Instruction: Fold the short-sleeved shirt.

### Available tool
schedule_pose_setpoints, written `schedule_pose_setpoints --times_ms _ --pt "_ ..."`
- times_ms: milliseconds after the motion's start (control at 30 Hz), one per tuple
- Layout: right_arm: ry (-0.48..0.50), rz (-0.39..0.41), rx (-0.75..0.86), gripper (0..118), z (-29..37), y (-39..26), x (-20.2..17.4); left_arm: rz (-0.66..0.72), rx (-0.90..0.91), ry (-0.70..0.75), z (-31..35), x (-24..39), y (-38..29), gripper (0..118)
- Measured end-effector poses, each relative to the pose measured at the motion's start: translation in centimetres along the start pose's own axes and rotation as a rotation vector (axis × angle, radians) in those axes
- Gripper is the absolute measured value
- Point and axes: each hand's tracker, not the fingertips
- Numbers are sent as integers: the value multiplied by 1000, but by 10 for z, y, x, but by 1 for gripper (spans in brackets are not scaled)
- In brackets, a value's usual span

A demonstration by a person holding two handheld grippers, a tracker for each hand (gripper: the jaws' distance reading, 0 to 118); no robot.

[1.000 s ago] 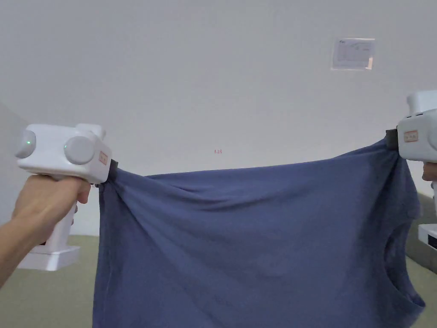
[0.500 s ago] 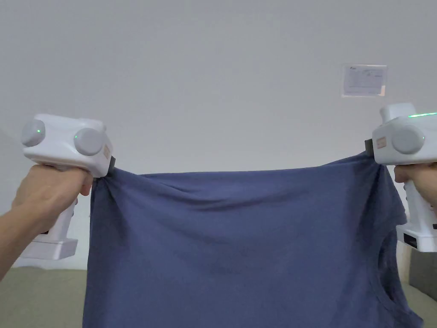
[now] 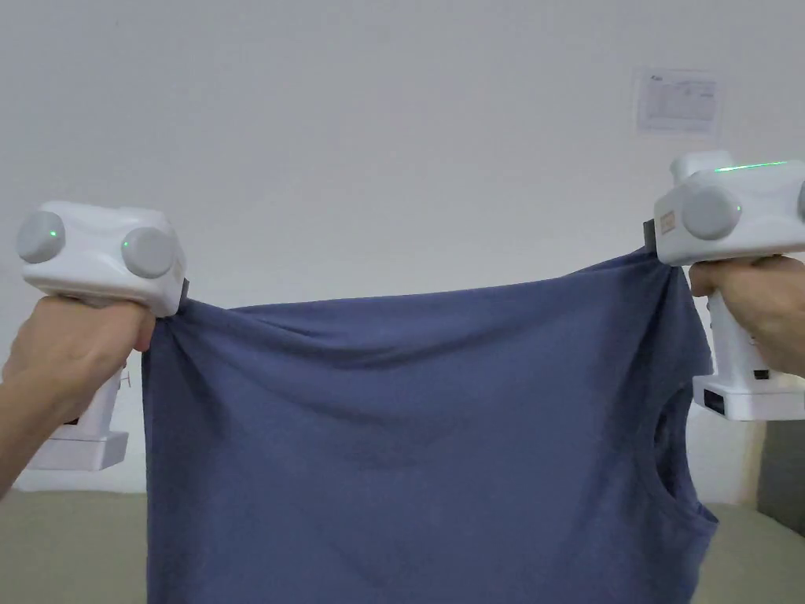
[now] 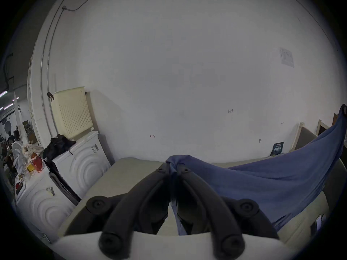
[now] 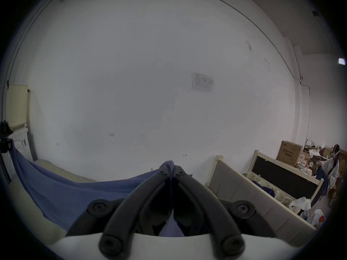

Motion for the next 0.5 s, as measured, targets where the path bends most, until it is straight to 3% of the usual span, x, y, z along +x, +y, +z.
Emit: schedule_pose_setpoints --times_ms 500 --pt "53 25 -297 2 -56 -218 -25 -55 -215 -51 -101 39 -187 7"
